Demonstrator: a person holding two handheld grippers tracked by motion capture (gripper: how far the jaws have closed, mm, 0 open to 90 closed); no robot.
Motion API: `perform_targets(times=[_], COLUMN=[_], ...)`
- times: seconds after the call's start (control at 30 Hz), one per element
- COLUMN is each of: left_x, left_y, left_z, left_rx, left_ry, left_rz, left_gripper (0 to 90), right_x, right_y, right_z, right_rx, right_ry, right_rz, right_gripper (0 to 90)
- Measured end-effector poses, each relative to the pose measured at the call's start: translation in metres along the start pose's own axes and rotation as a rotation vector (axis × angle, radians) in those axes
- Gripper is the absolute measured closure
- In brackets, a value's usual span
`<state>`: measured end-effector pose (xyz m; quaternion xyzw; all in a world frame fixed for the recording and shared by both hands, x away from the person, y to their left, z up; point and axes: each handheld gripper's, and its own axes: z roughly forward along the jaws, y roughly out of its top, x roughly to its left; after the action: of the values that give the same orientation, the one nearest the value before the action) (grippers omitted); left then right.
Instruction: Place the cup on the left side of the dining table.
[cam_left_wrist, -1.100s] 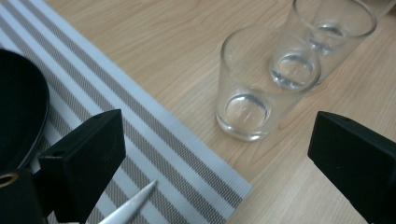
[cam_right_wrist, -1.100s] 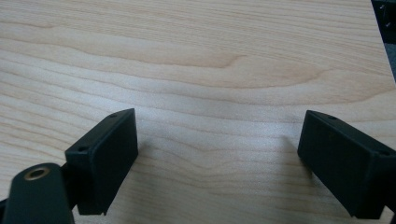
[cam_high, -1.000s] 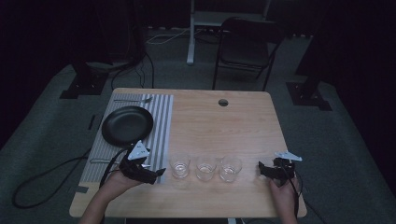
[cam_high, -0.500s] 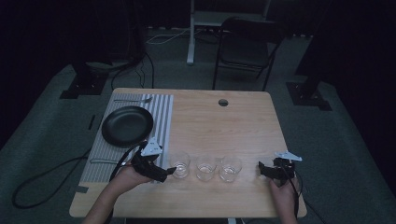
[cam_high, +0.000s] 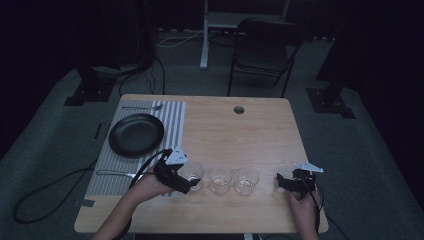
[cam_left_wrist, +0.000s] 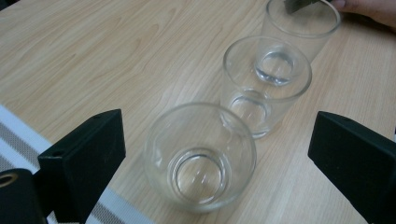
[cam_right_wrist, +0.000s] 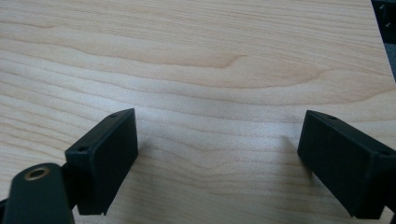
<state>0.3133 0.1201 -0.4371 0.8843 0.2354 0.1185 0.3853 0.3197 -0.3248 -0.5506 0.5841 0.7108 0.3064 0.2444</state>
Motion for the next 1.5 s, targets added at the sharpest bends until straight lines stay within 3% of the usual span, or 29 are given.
perform_targets(times=[0.57, 1.5], left_x=[-0.015, -0.043], left_y=[0.032, 0.076], left_z=[0.028, 0.083], left_rx=[0.017, 0.098], left_ry=[-0.066, -0.144], left_rz=[0.070, 0.174], left_gripper=[4.5, 4.5], right_x=[0.000, 0.000], right_y=[0.000, 0.000], right_z=[0.000, 0.000], right_rx=[0.000, 0.000], right_ry=[0.000, 0.000], right_rz=[0.000, 0.001], right_gripper=[11.7, 11.7])
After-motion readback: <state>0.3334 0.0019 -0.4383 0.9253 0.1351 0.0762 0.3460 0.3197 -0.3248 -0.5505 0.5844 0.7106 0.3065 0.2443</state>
